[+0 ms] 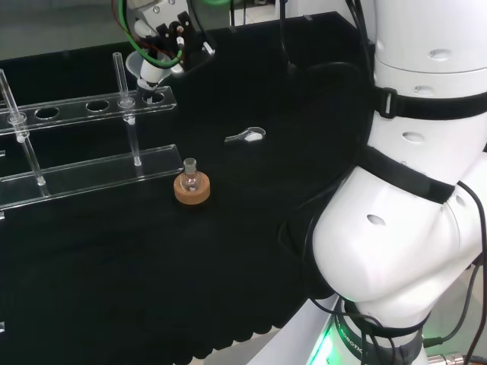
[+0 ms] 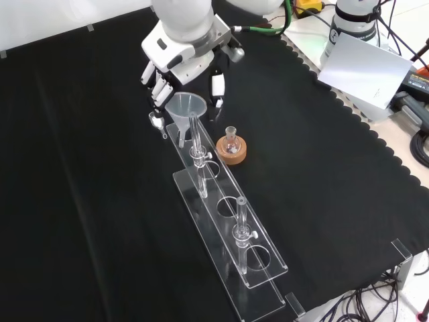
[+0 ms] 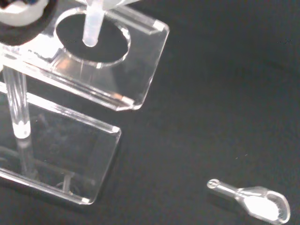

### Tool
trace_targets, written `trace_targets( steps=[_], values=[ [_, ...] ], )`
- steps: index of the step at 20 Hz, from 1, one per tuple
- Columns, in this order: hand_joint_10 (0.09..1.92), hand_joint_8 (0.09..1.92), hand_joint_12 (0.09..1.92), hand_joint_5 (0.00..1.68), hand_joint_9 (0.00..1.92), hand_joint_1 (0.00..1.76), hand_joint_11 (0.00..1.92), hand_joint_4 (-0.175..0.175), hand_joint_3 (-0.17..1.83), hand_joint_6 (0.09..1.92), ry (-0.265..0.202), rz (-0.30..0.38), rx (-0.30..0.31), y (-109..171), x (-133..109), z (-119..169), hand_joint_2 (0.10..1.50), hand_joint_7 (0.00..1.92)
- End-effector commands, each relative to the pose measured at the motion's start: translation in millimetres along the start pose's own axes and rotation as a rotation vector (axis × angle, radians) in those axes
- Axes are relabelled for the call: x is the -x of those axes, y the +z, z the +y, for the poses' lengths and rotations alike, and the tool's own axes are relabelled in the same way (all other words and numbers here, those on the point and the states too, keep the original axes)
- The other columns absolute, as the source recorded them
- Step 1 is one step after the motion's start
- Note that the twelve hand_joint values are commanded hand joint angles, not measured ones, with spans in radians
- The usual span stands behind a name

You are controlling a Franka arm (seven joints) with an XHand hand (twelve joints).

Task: Pick up the funnel from the transparent funnel stand.

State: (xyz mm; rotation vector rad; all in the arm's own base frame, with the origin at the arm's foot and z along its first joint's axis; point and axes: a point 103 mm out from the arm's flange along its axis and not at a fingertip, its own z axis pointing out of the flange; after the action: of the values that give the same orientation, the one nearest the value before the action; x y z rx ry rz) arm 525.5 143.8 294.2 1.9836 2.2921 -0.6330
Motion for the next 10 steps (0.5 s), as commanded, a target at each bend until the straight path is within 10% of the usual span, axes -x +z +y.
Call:
trace_targets(
  steps=[1, 10],
  values=[
    [0.62, 0.95, 1.28, 0.77, 1.22, 0.88, 0.63, -0.055, 0.53, 0.84, 0.014, -0.065, -0.014, -35, 15, -13, 0.64, 0.97],
    [0.63, 0.95, 1.28, 0.79, 1.22, 0.87, 0.64, -0.046, 0.54, 0.86, 0.063, -0.100, -0.038, -63, 40, -44, 0.64, 0.96]
  ],
)
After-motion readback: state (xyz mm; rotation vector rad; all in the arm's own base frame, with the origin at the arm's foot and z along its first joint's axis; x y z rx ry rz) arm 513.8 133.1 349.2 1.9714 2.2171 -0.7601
